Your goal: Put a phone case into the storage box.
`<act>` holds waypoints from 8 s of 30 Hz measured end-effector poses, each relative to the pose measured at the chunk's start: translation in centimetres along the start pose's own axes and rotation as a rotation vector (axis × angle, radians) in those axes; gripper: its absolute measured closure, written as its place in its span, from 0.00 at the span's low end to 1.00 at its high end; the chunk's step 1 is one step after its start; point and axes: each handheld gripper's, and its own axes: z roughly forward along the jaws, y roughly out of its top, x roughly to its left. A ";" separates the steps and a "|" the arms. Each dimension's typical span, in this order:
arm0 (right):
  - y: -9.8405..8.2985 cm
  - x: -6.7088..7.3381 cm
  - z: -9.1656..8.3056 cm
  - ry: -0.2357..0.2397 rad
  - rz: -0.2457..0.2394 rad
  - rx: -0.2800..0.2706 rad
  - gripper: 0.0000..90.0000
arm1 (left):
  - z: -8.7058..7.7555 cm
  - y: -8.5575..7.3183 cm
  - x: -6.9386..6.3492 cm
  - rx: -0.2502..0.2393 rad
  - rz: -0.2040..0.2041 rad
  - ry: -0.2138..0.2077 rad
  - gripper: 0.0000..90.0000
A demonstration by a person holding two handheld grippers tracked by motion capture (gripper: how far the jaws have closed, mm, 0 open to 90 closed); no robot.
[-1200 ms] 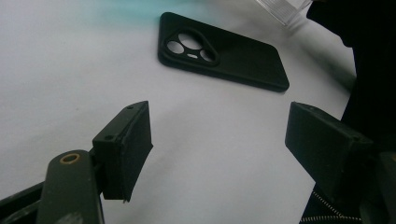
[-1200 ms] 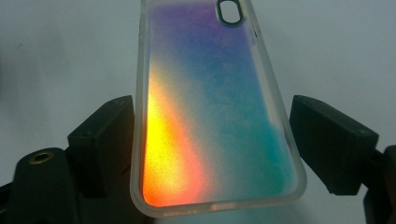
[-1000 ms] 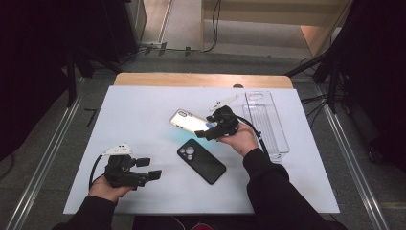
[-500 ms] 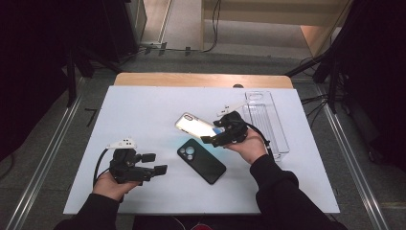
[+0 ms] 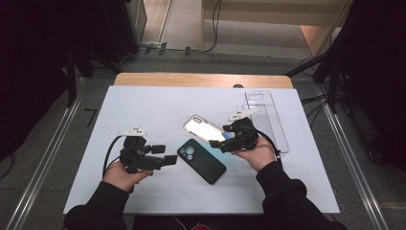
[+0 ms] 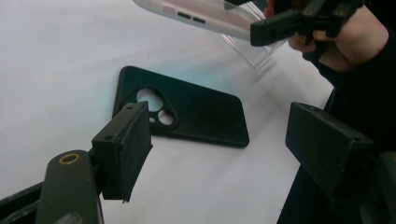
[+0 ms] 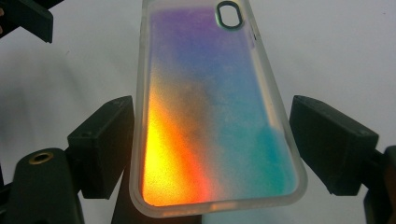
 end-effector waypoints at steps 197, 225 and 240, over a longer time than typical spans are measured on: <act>0.5 3.8 2.0 -0.096 0.043 -0.192 0.17 | 4.5 4.9 -4.4 -0.255 0.016 0.070 0.50; 0.0 1.7 0.6 -0.110 0.093 -0.191 0.17 | 3.7 2.6 -2.2 -0.004 0.174 -0.023 0.31; 0.1 2.0 0.3 -0.056 0.072 -0.189 0.17 | 2.9 -0.2 -0.1 0.035 0.217 0.012 0.31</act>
